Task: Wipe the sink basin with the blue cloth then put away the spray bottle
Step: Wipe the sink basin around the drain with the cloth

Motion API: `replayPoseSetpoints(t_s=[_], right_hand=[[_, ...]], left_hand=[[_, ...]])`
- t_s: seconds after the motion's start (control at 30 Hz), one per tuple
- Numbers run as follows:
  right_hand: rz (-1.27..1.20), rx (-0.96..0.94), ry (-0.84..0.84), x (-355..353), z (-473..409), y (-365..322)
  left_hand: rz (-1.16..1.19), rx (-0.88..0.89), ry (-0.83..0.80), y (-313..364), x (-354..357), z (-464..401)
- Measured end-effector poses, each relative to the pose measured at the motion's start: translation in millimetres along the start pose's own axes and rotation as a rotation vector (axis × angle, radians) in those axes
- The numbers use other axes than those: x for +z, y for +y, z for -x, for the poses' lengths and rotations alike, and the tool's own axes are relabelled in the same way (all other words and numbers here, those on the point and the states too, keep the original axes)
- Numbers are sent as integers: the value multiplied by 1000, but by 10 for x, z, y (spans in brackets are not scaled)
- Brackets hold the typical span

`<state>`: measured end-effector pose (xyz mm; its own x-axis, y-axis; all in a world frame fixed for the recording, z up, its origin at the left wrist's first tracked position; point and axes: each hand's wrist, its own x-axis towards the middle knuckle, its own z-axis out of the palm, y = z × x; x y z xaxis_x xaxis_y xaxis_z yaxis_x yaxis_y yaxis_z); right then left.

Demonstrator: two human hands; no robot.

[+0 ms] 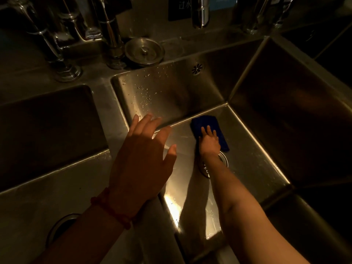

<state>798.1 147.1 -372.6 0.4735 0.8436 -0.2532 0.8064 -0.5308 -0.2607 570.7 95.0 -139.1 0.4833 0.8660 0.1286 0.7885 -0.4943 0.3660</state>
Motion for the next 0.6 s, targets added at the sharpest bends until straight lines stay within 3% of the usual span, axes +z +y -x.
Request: replayPoseSetpoints(t_s=[0.2,0.6], right_hand=[[-51,71,13,9,20,-94],[44,-178,-9,-110,5,296]], left_hand=[[-4,6,-10,2,-16,9],[-1,32,-5,-22,10,15]])
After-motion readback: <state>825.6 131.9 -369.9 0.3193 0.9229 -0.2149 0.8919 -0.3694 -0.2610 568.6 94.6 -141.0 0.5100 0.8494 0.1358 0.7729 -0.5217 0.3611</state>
